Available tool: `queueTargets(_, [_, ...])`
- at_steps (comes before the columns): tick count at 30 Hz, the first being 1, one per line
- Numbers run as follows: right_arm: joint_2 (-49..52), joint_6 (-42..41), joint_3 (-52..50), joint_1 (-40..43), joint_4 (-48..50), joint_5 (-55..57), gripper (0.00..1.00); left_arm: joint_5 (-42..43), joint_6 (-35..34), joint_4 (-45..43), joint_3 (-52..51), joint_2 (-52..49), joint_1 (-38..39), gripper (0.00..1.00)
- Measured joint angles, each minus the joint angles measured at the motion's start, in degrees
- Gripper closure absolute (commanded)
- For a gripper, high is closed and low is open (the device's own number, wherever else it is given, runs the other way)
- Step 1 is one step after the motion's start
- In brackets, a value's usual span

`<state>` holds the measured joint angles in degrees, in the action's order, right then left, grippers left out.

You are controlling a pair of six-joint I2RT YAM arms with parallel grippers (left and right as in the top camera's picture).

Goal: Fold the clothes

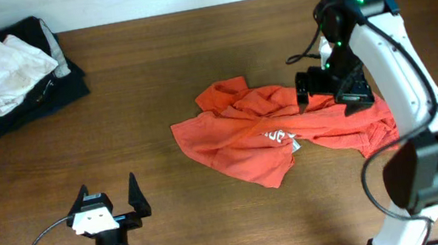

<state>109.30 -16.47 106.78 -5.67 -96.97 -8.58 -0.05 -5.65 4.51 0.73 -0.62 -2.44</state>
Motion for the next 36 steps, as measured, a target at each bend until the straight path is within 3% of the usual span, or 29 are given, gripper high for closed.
queueTargets(5, [-23.1,-0.1,-12.7,-0.4,0.2,1.3,0.01,0.0,0.0,0.0,0.0,0.0,0.0,0.01])
queueTargets(7, [-38.8,0.0,-20.8,-0.4,1.4,1.3,0.01,0.0,0.0,-0.1,0.0,0.0,0.0,0.01])
queueTargets(11, [-55.8,-0.1,-33.6,-0.4,3.1,0.5,0.01,0.0,0.0,0.0,0.0,0.0,0.0,0.01])
queueTargets(14, [-62.3,-0.1,-37.8,-0.4,3.3,-3.0,0.01,2.1,-0.9,-0.3,0.0,0.0,0.0,0.01])
queueTargets(21, [-65.8,-0.1,-39.3,-0.4,3.1,-5.7,0.01,34.1,-14.2,-7.1,-0.1,0.0,-0.1,0.01])
queueTargets(25, [-65.8,-0.1,-39.3,-0.4,3.3,-5.9,0.01,41.2,-19.6,-8.0,5.2,-1.0,-0.1,0.01])
queueTargets(30, [-65.6,-0.1,-39.5,-0.4,4.4,-5.9,0.01,41.9,-15.9,3.5,25.2,-17.8,-0.1,0.01])
queueTargets(33, [-65.5,-0.1,-39.5,-0.4,4.4,-6.0,0.01,39.8,-9.4,20.2,42.6,-34.7,-0.1,0.01])
queueTargets(36, [-65.5,-0.1,-39.5,-0.4,4.5,-6.1,0.01,32.0,-3.0,39.0,61.6,-51.6,0.8,0.01])
